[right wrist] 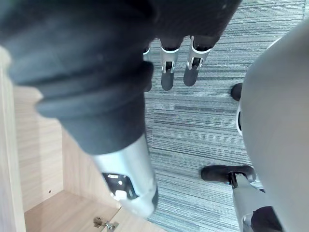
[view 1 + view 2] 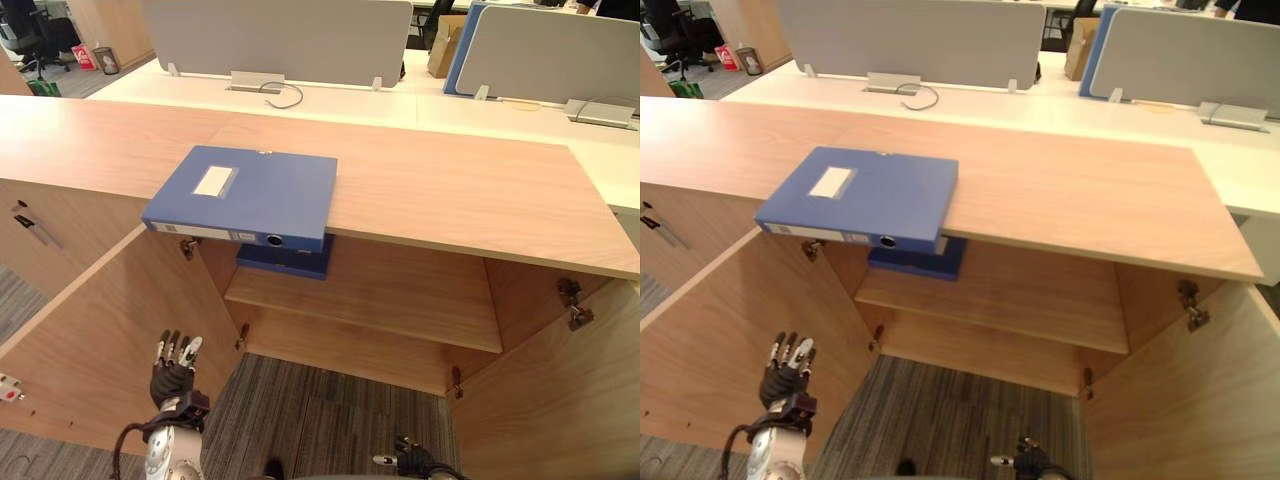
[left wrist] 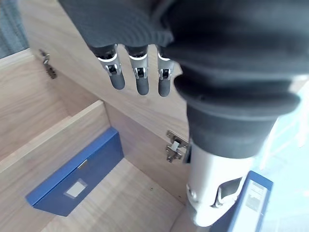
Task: Walk over to the cabinet, pick up the folder, carry it to the office cabinet, place the folder inside the office cabinet, then close the office cabinet door
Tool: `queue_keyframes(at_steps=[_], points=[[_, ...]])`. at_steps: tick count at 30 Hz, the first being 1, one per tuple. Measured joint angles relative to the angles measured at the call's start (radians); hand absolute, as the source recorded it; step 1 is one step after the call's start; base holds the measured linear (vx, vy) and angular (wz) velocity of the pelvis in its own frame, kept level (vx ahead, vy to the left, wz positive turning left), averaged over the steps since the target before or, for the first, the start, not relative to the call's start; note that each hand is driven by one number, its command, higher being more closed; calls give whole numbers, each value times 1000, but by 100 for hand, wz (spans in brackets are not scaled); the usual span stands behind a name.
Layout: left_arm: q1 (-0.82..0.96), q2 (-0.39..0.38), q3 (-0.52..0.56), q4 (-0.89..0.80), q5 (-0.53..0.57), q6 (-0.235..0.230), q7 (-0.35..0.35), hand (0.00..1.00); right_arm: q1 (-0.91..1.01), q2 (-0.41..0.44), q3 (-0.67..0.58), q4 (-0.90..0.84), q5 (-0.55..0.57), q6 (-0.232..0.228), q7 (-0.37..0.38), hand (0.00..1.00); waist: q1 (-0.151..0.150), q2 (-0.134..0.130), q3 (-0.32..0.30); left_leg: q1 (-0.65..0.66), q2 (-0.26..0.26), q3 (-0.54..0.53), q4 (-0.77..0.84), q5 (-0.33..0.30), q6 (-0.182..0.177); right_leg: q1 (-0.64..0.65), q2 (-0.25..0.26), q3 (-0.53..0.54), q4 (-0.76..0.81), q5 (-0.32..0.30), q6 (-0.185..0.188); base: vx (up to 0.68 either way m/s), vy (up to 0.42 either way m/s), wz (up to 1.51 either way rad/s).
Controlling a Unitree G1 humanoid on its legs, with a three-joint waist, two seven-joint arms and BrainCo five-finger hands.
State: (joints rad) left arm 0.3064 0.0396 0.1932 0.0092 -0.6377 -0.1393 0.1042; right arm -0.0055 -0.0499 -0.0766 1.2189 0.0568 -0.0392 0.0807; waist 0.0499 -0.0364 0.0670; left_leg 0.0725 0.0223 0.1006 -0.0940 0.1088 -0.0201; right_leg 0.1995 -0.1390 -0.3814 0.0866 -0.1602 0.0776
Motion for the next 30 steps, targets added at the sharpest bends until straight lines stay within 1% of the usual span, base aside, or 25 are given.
queue_keyframes(at_steps=[1, 2, 3, 4, 6, 7, 9, 10, 11, 12, 13, 15, 16, 17, 19, 21, 23, 24, 25, 28, 30], points=[[0, -10, 25, -54, 103, 9, 20, 0, 2, -1, -1, 4, 0, 1, 6, 0, 1, 0, 0, 0, 3, -1, 0, 3, -4, -1, 1, 1, 0, 2, -2, -109, -1, 1], [2, -39, 56, -124, 228, 21, 41, 0, 7, -4, -1, 19, 0, 0, 12, 0, 2, 0, -9, -4, 12, -2, 0, 7, -8, -6, 4, 1, -1, 7, -7, -121, -2, -1], [2, -52, 65, -164, 287, 23, 53, 0, 10, -5, -2, 23, 2, 0, 15, 0, 5, 0, -11, -5, 13, -3, 0, 8, -8, -7, 6, 3, -2, 9, -9, -78, -6, -4], [2, -66, 69, -233, 473, 26, 86, 0, 12, -5, -1, 24, 1, 0, 17, 0, 13, 0, -13, -7, 17, -3, 0, 12, -9, -6, 11, 5, -5, 15, -12, -72, -2, -1], [-6, -73, 56, -345, 724, 30, 130, 0, 17, -8, 0, 24, 1, -2, 26, 0, 17, 3, -17, -19, 20, -4, 0, 22, -12, -10, 18, 5, -11, 27, -16, -96, 1, 3], [-10, -72, 50, -368, 762, 30, 135, 0, 17, -8, 0, 24, 1, -2, 27, 0, 18, 3, -17, -20, 21, -4, 0, 22, -13, -11, 20, 5, -12, 30, -16, -94, 9, 1], [-23, -65, 29, -415, 876, 30, 140, 0, 19, -8, 0, 23, 0, -2, 28, 0, 21, 3, -17, -20, 27, -3, 0, 21, -17, -14, 24, 7, -19, 38, -16, -100, 15, -2], [-33, -43, 7, -427, 934, 30, 140, 0, 21, -8, 3, 23, -2, -1, 29, 0, 21, 7, -20, -22, 29, -2, 0, 22, -19, -16, 27, 9, -28, 43, -15, -107, 20, -5], [-38, -28, -5, -432, 965, 30, 139, 0, 21, -8, 7, 23, -4, -2, 31, 0, 21, 6, -22, -22, 30, 0, 0, 23, -19, -16, 28, 12, -32, 45, -15, -110, 26, -15], [-62, 16, -31, -434, 1046, 28, 127, 0, 21, -10, 30, 20, -11, -2, 39, 0, 21, 7, -25, -23, 35, 8, 0, 25, -20, -19, 34, 25, -46, 53, -20, -47, 12, -16], [-67, 23, -35, -434, 1055, 28, 126, 0, 21, -10, 30, 20, -14, -2, 40, 0, 21, 7, -26, -24, 35, 10, 0, 25, -20, -20, 34, 27, -47, 54, -20, -51, 14, -22], [-110, 73, -68, -431, 1158, 23, 119, 0, 24, -9, 31, 13, -39, -2, 51, 0, 19, 8, -37, -34, 36, 21, 0, 26, -21, -34, 38, 40, -56, 65, -19, -36, 14, -16], [-122, 87, -80, -429, 1175, 22, 118, 0, 25, -9, 33, 13, -39, -2, 55, 0, 18, 3, -46, -39, 36, 23, 0, 27, -21, -39, 39, 42, -60, 69, -18, -2, 10, -12], [-155, 121, -95, -393, 1227, 3, 118, 0, 26, -9, 33, 9, -40, -2, 56, 0, 19, 4, -46, -35, 36, 26, 0, 26, -21, -35, 42, 46, -65, 71, -18, 19, -5, -8], [-214, 185, -102, -284, 1302, -6, 117, 0, 26, -8, 35, 6, -42, -2, 61, 0, 14, 4, -47, -24, 35, 33, 0, 29, -16, -23, 45, 51, -67, 72, -18, 26, -14, -10], [-247, 222, -102, -202, 1351, -5, 119, 0, 27, -8, 35, 0, -43, -2, 66, 0, 12, 5, -47, -17, 38, 45, 0, 27, -16, -18, 48, 59, -72, 72, -18, 20, -13, -11], [-289, 268, -102, -92, 1413, -2, 124, 0, 27, -6, 37, -8, -43, -2, 67, 0, 1, 4, -48, -16, 42, 53, 0, 24, -20, -17, 50, 63, -81, 73, -20, 26, -15, -8], [-299, 277, -102, -68, 1430, 0, 126, 0, 27, -6, 37, -8, -43, -3, 66, 0, -1, 4, -48, -16, 44, 54, 0, 23, -21, -17, 50, 65, -82, 73, -21, 28, -13, -11], [-324, 302, -105, -14, 1474, 9, 135, 0, 27, -6, 37, -8, -43, -4, 66, 0, -3, 3, -48, -14, 47, 59, 0, 21, -23, -17, 54, 70, -84, 73, -22, 31, -21, -10], [-347, 340, -117, 34, 1524, 18, 146, 0, 26, -6, 36, -8, -42, -7, 65, 0, -3, 4, -46, -2, 53, 73, 0, 15, -28, -10, 60, 84, -93, 73, -23, 34, -29, -16], [-373, 361, -125, 57, 1556, 22, 163, 0, 28, -6, 36, -8, -43, -19, 65, 0, -5, 4, -47, 4, 55, 76, 0, 11, -29, -2, 63, 87, -99, 72, -25, 18, -24, -5]])
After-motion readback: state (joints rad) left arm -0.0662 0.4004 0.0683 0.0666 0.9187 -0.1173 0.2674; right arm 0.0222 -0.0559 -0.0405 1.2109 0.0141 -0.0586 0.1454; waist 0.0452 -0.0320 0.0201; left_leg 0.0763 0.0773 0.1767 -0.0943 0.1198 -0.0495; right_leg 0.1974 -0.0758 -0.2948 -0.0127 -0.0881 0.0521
